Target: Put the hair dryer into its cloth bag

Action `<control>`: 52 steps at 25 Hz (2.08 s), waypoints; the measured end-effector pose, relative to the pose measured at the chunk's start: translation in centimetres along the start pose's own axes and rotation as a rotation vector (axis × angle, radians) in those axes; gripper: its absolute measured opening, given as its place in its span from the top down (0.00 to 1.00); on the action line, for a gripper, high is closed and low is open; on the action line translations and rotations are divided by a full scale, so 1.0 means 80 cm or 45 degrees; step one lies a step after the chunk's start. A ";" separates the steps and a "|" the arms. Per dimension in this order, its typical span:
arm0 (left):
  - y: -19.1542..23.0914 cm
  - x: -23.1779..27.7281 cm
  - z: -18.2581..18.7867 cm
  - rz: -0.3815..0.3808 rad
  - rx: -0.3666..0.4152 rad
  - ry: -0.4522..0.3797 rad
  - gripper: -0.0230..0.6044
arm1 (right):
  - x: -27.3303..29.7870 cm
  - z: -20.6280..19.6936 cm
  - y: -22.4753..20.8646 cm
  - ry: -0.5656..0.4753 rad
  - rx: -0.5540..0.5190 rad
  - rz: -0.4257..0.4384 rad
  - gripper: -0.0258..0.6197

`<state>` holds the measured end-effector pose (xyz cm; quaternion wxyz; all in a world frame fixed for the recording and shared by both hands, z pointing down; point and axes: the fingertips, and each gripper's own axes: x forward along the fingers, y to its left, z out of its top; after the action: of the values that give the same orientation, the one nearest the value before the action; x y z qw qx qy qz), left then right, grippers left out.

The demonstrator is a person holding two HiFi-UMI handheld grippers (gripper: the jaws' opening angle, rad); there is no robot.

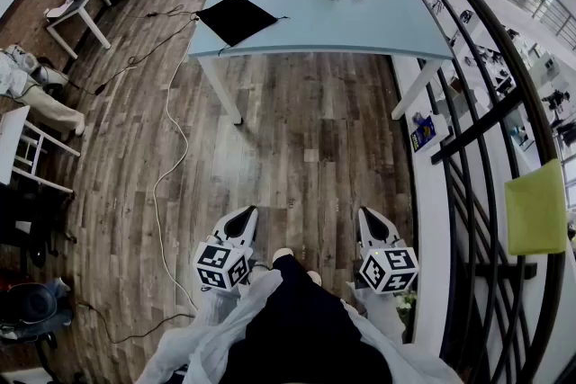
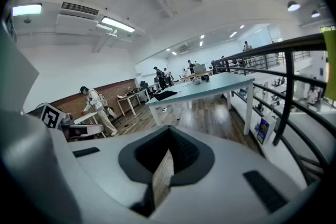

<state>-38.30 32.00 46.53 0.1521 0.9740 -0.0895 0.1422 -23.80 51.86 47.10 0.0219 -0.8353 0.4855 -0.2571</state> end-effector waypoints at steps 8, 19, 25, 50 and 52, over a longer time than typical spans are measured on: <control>0.019 -0.048 0.004 -0.067 0.116 0.008 0.94 | -0.027 -0.018 0.063 -0.055 0.039 -0.037 0.95; 0.078 -0.076 0.019 -0.192 0.141 0.004 0.94 | -0.023 -0.030 0.126 -0.148 0.097 -0.194 0.95; 0.084 -0.085 0.031 -0.272 0.134 -0.035 0.94 | -0.016 -0.032 0.156 -0.156 0.063 -0.243 0.95; 0.142 -0.027 0.050 -0.233 0.127 -0.033 0.94 | 0.073 0.005 0.147 -0.126 -0.014 -0.245 0.62; 0.150 -0.011 0.058 -0.219 0.113 -0.033 0.94 | 0.088 0.017 0.136 -0.121 -0.016 -0.244 0.56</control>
<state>-40.54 19.37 45.28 0.1193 0.9856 -0.0010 0.1200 -29.10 40.01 45.70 0.0149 -0.8892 0.4035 -0.2152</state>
